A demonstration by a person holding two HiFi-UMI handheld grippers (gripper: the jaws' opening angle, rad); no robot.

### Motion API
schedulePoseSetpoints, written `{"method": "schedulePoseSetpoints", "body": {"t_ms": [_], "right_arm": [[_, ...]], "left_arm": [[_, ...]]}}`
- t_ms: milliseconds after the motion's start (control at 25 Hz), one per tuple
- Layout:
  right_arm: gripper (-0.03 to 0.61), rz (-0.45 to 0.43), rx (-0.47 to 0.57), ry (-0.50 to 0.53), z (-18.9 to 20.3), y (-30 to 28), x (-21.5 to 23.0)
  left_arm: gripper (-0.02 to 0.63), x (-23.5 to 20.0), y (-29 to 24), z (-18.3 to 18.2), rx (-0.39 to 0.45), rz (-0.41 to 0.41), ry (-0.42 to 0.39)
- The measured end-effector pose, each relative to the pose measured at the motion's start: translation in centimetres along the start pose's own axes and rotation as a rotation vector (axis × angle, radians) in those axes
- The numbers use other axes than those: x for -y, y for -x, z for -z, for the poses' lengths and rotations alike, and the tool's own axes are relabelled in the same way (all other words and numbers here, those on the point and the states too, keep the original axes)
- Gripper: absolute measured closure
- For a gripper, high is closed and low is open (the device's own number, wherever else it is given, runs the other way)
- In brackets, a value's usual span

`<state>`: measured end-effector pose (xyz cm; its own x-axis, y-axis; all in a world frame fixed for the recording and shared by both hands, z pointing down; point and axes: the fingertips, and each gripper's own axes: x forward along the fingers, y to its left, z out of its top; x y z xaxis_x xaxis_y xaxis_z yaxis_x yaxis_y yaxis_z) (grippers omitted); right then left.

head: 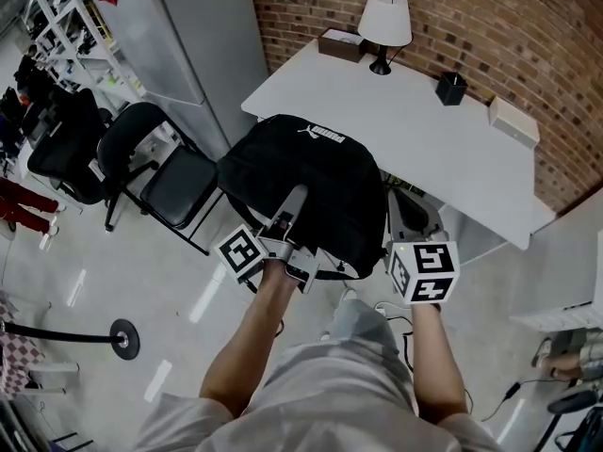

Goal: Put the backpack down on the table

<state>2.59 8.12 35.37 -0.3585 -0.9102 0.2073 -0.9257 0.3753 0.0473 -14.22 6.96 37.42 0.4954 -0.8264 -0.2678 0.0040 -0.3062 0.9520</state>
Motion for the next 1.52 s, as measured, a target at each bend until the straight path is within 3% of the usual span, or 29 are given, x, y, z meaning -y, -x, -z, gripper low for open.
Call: {"method": "schedulePoseSetpoints", "body": {"t_ms": [280,1080,1520], "right_arm": [[0.577,-0.011,0.008,-0.001,-0.2,-4.4,2.5],[0.577,-0.093,0.002,0.000,-3.6,-20.1,15.7],[0.577,-0.150,0.016,-0.018,-4.4,-24.9,18.1]], "left_arm": [[0.505,-2.2,-4.2,-1.6,0.005,-0.006,-0.004],[0.505,-6.9,-22.1,-5.9,0.075,-0.049,-0.046],[0.505,-8.9,-27.7,-6.6,0.072,-0.079,-0.066]]}}
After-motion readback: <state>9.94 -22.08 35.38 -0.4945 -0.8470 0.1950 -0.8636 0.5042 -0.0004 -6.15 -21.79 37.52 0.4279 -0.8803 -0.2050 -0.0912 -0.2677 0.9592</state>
